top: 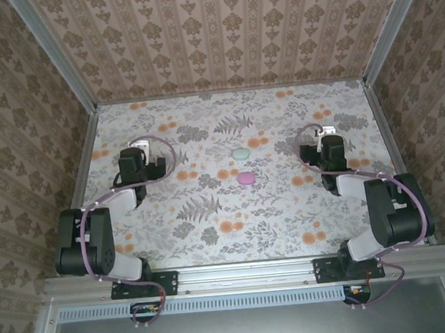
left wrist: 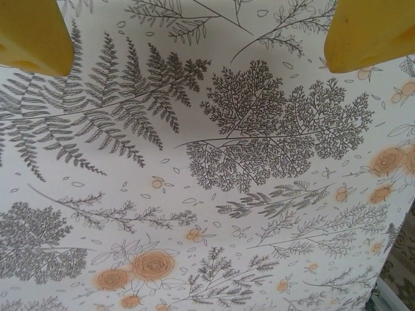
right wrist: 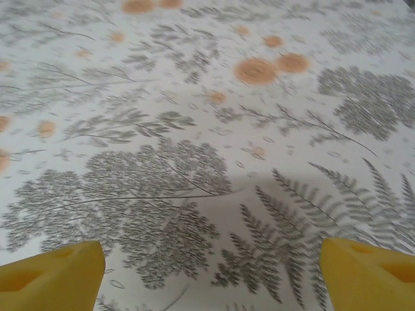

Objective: Insert wireless bluetooth earbuds into charging case

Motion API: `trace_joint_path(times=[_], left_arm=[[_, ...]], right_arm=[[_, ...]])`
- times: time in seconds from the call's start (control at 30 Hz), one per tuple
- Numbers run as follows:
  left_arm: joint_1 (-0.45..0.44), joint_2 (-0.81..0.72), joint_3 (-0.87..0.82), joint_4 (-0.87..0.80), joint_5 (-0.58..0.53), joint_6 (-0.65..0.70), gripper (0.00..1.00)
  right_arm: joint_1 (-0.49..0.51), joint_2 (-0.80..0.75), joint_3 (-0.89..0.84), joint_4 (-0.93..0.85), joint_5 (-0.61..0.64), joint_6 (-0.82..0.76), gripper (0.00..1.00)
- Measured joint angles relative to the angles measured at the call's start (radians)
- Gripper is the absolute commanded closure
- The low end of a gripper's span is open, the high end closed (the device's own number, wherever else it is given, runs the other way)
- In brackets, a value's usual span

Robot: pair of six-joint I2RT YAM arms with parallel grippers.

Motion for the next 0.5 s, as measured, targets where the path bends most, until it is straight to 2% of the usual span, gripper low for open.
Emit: trace_joint_path(times=[0.07, 0.13, 0.17, 0.3, 0.5], left_arm=[[0.014, 0.022, -0.034, 0.078, 0.023, 0.019, 0.00], [0.045, 0.035, -0.060, 0.129, 0.056, 0.019, 0.00], [0.069, 0.040, -0.073, 0.158, 0.076, 0.018, 0.00], [0.133, 0.046, -0.142, 0.299, 0.128, 0.011, 0.00], [0.117, 0.076, -0.186, 0.401, 0.125, 0.007, 0.00]], right_arm=[[-0.013, 0.015, -0.071, 0.138, -0.040, -0.008, 0.11], [-0.018, 0.024, -0.118, 0.183, -0.044, -0.011, 0.10], [-0.018, 0.029, -0.124, 0.188, -0.040, -0.010, 0.00], [-0.013, 0.034, -0.117, 0.228, -0.011, -0.003, 0.00], [-0.006, 0.034, -0.114, 0.254, 0.013, -0.003, 0.00]])
